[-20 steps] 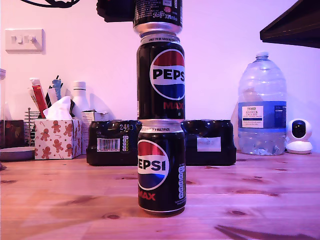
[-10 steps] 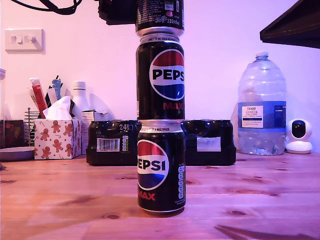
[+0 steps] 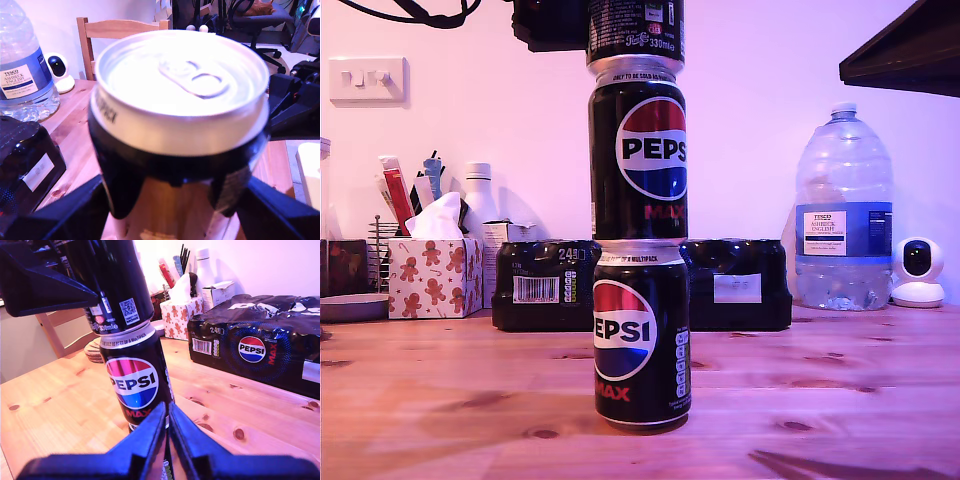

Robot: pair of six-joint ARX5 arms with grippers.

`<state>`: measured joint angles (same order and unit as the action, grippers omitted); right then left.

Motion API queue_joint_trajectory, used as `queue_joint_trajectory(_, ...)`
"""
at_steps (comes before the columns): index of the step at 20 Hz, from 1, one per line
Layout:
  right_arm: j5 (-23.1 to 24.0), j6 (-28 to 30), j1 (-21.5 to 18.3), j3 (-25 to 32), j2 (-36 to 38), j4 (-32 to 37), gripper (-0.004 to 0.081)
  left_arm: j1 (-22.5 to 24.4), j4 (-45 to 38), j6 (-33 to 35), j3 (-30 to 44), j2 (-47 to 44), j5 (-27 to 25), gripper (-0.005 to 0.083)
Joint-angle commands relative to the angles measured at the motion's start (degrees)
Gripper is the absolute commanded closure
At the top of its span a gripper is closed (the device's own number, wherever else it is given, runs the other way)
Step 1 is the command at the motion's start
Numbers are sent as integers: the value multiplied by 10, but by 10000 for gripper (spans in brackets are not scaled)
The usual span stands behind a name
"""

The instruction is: Stack up the Pepsi cans on top of each other

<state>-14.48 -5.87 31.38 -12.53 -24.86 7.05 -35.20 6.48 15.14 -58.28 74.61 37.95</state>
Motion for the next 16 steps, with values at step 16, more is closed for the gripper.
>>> queue_joint_trajectory(16,-2,3,2,-1,0,4,783,-2,-22,-1,1,-2,-10,309)
